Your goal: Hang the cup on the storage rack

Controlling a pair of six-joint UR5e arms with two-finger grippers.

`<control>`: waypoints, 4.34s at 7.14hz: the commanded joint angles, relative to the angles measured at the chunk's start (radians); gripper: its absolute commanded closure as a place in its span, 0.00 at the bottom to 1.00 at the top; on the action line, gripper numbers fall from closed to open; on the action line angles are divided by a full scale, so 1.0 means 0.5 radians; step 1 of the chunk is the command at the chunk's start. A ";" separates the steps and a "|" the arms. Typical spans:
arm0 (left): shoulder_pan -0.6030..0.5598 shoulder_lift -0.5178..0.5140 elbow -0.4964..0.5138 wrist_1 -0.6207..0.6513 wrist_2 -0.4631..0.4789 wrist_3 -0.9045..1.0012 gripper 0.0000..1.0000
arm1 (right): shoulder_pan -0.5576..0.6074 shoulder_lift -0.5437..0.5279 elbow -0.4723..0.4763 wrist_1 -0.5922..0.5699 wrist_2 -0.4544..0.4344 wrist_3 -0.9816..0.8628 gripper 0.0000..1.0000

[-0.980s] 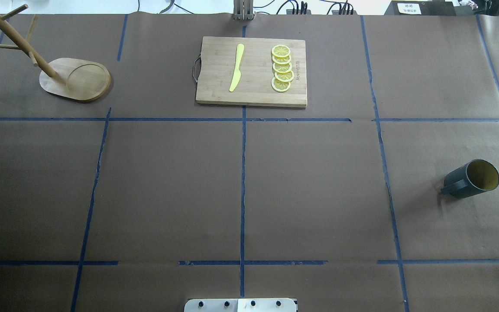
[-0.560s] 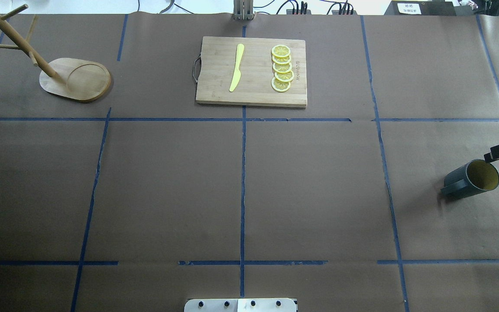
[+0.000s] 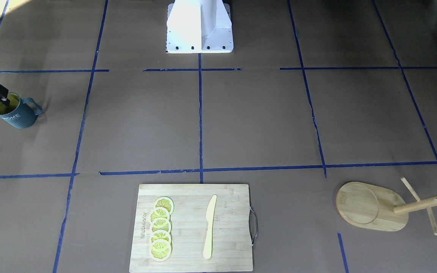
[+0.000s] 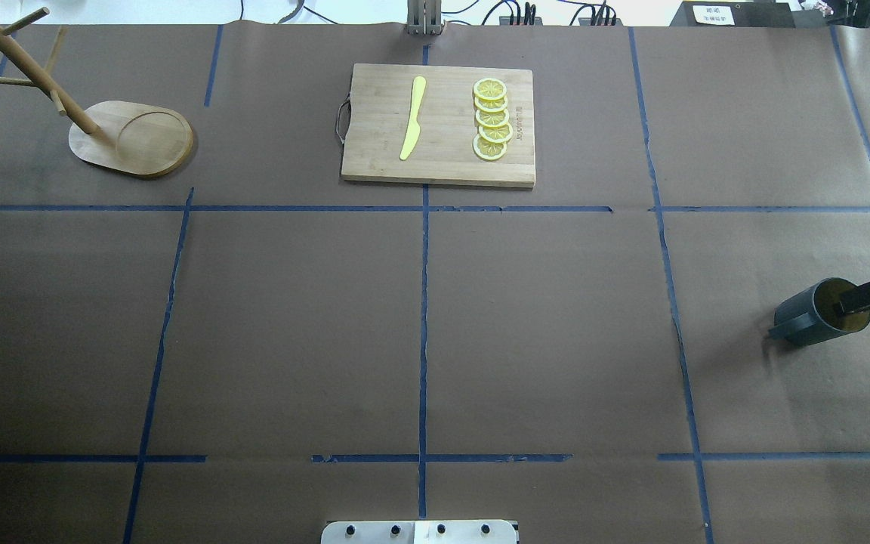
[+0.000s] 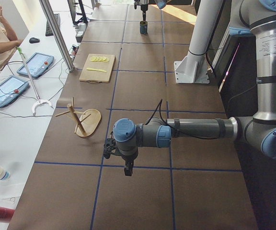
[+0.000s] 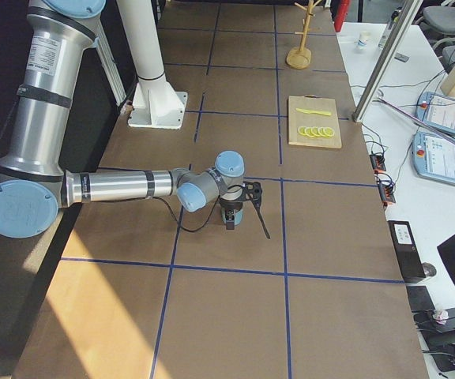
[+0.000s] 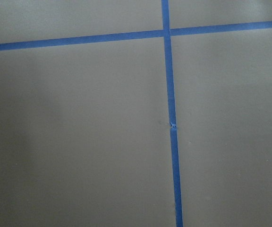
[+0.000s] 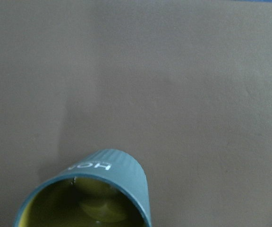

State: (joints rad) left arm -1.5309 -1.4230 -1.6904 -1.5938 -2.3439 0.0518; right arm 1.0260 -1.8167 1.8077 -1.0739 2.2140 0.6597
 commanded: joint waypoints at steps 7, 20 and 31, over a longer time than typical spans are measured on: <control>0.000 0.002 0.003 -0.003 0.000 0.001 0.00 | -0.049 0.135 0.044 -0.030 0.018 0.089 0.98; 0.000 -0.001 0.021 -0.003 0.000 0.001 0.00 | -1.131 2.032 -0.443 -0.985 -0.749 1.307 0.01; 0.003 -0.044 -0.009 -0.073 0.003 -0.018 0.00 | 0.238 1.328 -0.234 -1.313 0.079 -0.751 0.00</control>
State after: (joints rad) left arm -1.5299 -1.4362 -1.6956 -1.6096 -2.3389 0.0480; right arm 1.0436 -1.0359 1.6909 -1.7323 2.2320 0.5340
